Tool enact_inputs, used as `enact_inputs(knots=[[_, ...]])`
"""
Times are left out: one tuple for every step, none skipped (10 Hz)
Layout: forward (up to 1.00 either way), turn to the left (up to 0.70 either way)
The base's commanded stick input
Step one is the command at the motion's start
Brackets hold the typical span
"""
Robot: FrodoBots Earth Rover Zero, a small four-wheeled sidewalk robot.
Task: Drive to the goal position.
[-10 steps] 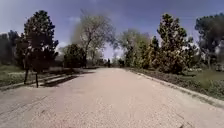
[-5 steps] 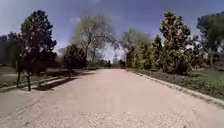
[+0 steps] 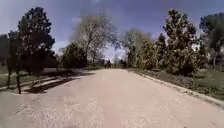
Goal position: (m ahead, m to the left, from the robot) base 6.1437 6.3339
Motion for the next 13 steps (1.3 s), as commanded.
enact_inputs(knots=[[0.7, 0.0], [0.7, 0.0], [0.7, 0.0], [0.7, 0.21], [0.7, 0.35], [0.7, 0.35], [0.7, 0.35], [0.7, 0.35], [0.7, 0.18], [0.7, 0.08], [0.7, 0.0], [0.7, 0.0], [0.7, 0.0]])
